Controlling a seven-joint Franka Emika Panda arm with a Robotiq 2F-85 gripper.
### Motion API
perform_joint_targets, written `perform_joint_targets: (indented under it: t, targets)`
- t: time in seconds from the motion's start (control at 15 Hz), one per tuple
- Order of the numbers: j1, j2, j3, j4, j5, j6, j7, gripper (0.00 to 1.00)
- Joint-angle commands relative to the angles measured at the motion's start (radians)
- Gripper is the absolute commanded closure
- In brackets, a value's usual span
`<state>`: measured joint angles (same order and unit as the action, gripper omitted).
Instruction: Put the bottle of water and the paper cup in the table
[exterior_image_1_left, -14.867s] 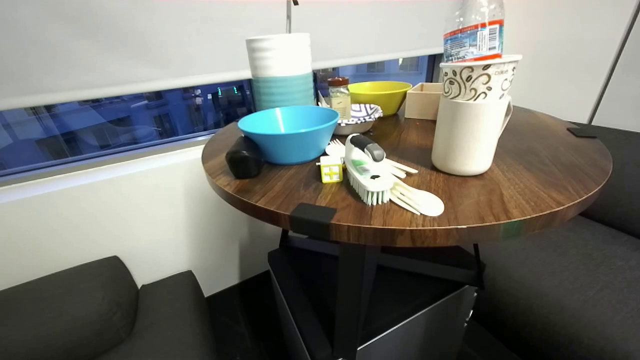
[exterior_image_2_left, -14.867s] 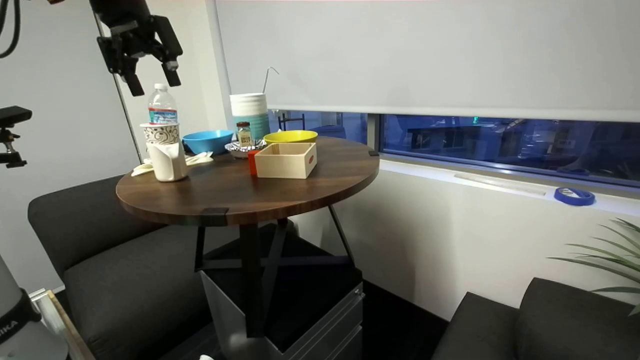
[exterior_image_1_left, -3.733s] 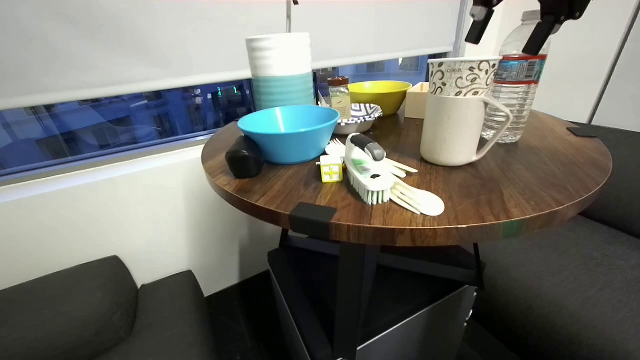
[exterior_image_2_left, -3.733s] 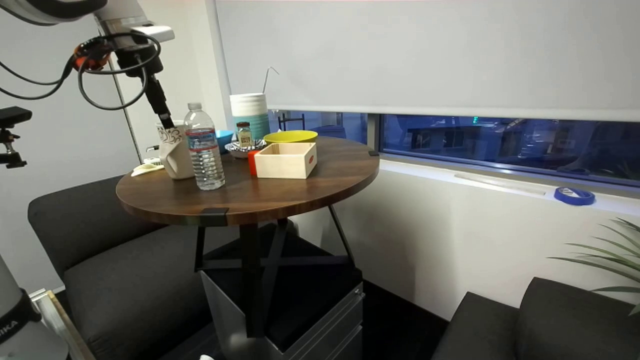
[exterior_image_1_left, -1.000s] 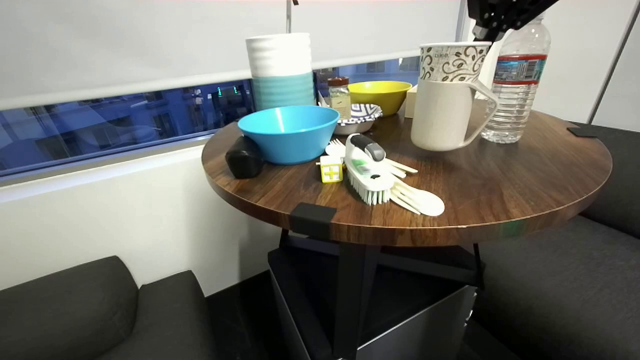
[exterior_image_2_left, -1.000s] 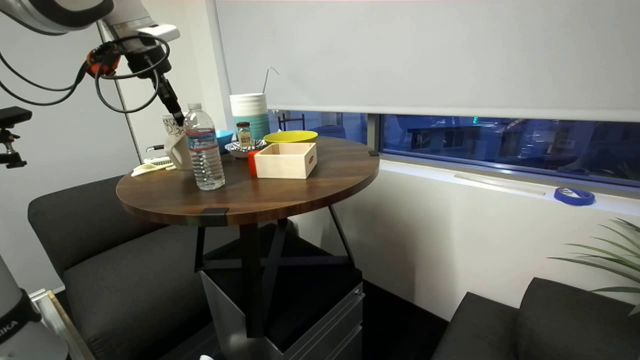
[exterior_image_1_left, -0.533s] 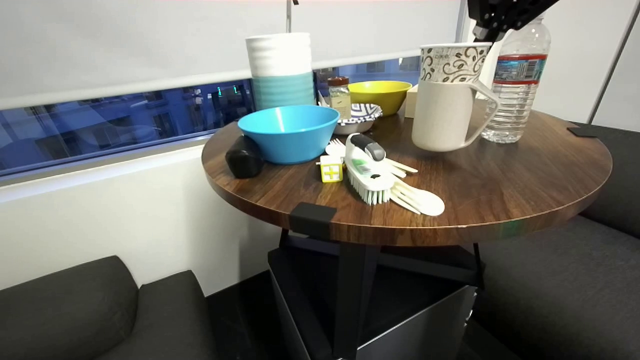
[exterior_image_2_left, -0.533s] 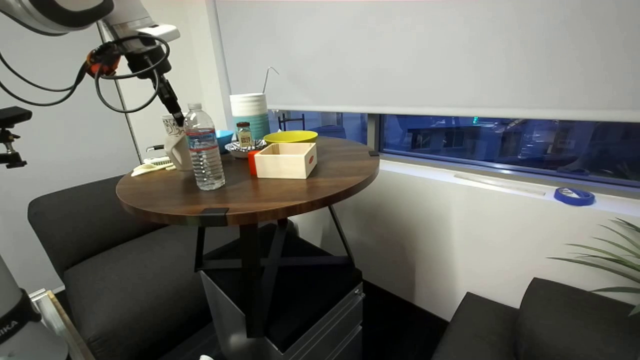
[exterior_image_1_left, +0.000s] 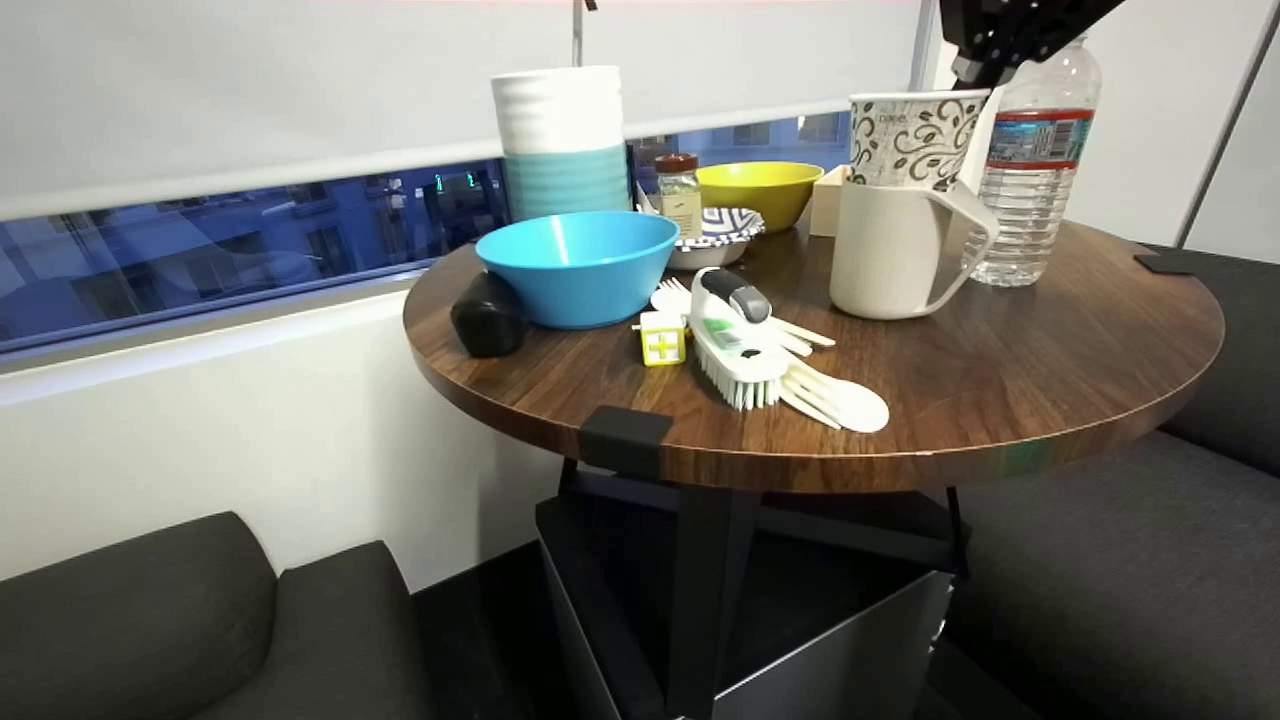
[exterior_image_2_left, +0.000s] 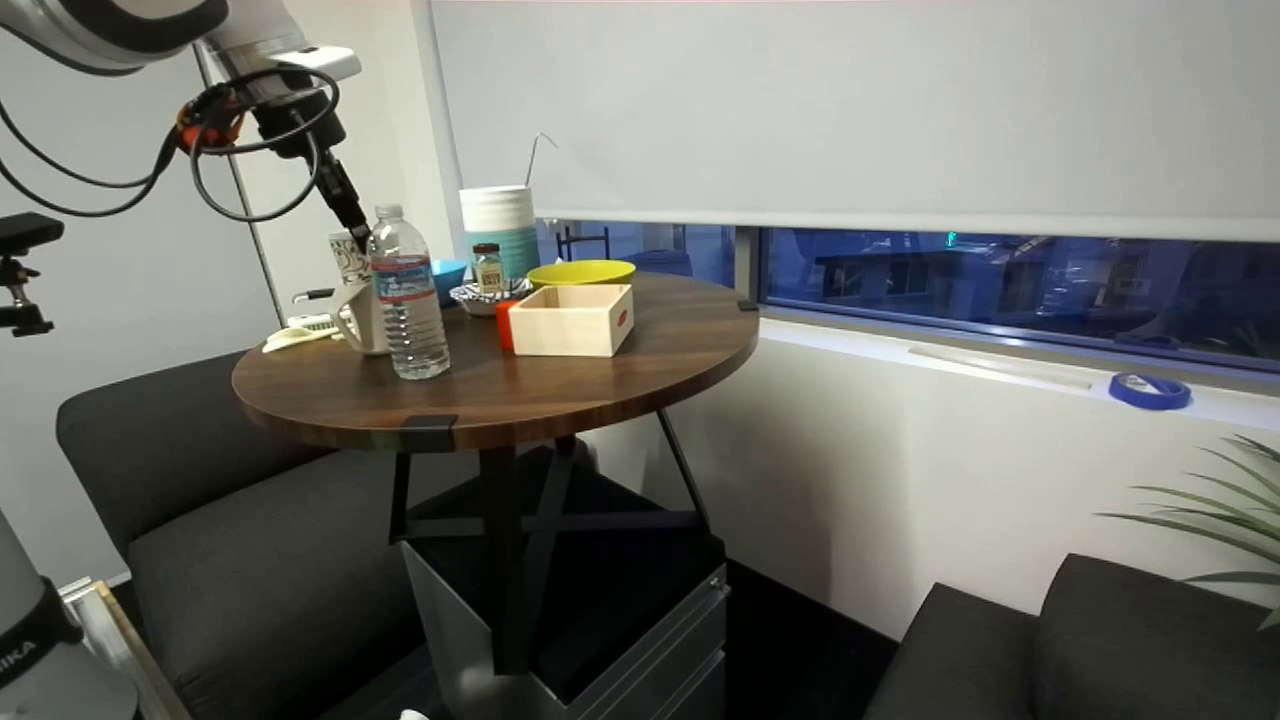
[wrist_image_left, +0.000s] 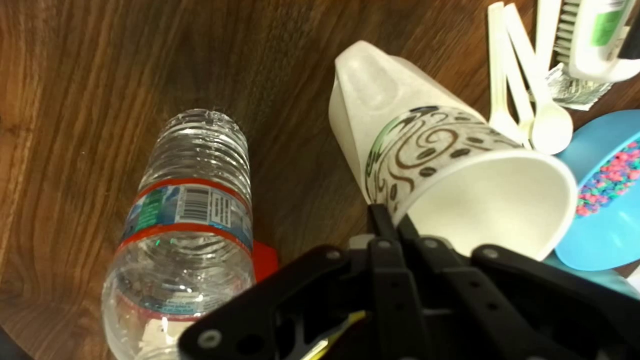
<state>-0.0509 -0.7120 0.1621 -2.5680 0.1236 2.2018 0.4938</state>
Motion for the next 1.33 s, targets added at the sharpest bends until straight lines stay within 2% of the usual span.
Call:
perform_joint_targets:
  t: [0.0, 0.6, 0.87, 1.27]
  targets:
    - [-0.019, -0.02, 0.014, -0.003, -0.018, -0.003, 0.017, 0.99]
    - [-0.022, -0.122, 0.009, 0.059, -0.017, -0.048, 0.01, 0.99]
    - [-0.051, -0.176, 0.005, 0.074, -0.025, -0.086, 0.017, 0.99]
    - [-0.025, -0.264, -0.067, 0.057, 0.003, -0.155, -0.077, 0.99]
